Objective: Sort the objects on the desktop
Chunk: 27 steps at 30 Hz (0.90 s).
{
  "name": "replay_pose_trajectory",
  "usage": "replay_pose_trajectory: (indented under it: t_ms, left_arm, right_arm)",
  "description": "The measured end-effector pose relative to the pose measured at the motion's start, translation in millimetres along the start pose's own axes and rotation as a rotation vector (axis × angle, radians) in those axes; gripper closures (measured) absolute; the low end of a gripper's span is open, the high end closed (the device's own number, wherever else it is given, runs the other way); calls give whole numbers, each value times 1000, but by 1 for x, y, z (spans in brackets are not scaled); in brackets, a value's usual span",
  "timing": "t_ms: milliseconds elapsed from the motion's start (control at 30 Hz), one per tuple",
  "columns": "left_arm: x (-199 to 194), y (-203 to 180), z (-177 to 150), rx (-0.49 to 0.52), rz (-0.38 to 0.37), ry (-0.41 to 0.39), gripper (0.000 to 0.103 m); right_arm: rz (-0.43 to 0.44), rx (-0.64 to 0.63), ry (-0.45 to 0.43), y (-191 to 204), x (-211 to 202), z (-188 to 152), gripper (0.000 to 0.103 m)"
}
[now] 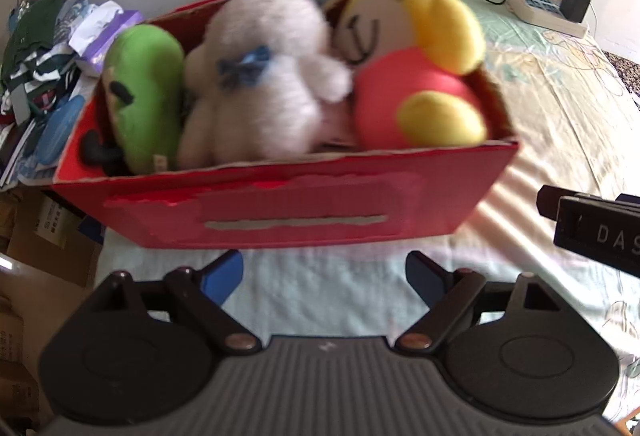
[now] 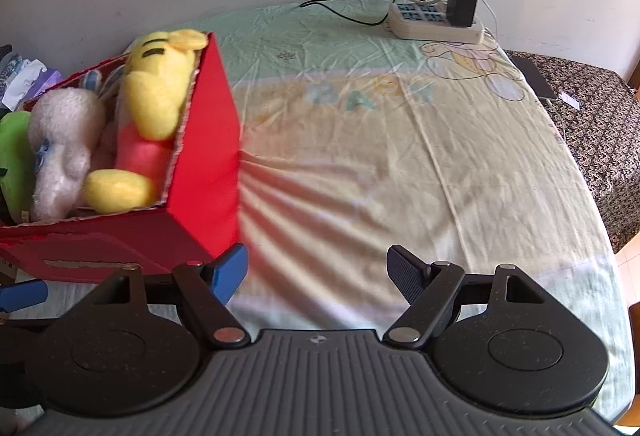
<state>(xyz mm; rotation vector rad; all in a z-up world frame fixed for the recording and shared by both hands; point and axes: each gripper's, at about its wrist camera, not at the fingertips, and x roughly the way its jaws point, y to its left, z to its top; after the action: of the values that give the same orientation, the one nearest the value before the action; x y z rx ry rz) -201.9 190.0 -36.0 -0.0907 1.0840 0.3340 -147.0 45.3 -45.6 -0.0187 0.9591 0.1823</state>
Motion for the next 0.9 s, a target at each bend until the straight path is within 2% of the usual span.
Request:
replay_pose_trajectory:
  t_ms: [500,900]
  left_arm:
    - [10,67,4,-17,2,15,16]
    - [-7,92,8,3,-7,-32,16]
  right_arm:
    - [-33,5,16,58,1,-11,24]
    - [-36,32,-24,77,-16,-12,24]
